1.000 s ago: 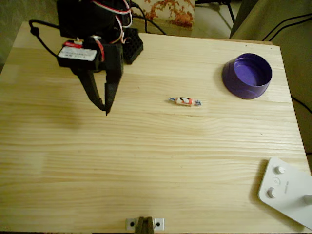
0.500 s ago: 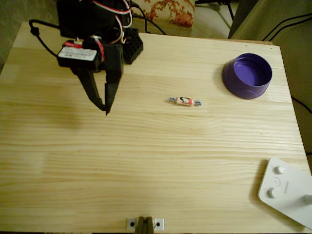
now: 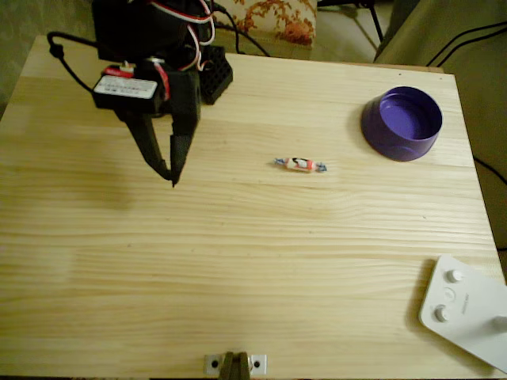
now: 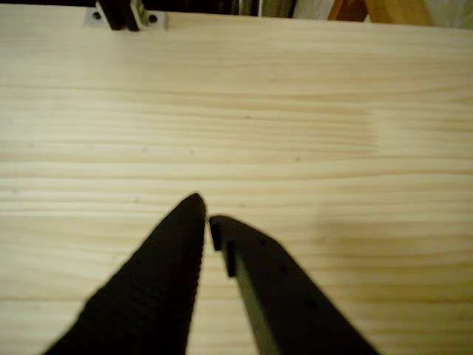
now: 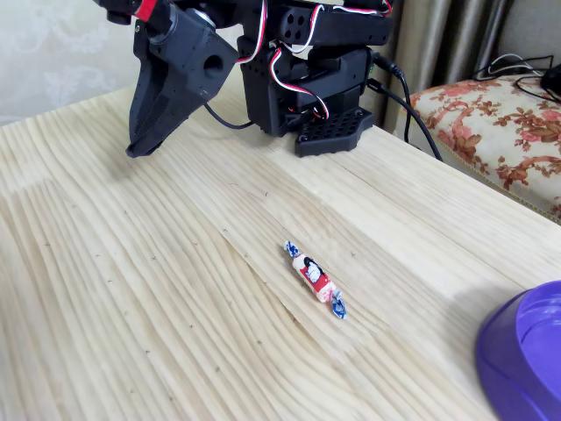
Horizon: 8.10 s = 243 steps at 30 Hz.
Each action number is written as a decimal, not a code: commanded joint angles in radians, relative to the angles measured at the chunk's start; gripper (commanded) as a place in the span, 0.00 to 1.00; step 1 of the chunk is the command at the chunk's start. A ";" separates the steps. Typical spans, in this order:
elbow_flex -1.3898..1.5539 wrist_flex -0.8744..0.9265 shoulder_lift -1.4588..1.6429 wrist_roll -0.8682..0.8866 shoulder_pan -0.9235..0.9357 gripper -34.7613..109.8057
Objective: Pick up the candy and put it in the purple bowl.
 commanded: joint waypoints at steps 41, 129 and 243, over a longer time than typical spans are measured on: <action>-0.672 0.067 -0.675 -0.907 -0.195 0.24; -0.974 -0.055 -1.852 -0.307 -0.954 0.47; -2.046 0.187 -2.289 -0.199 -1.459 0.40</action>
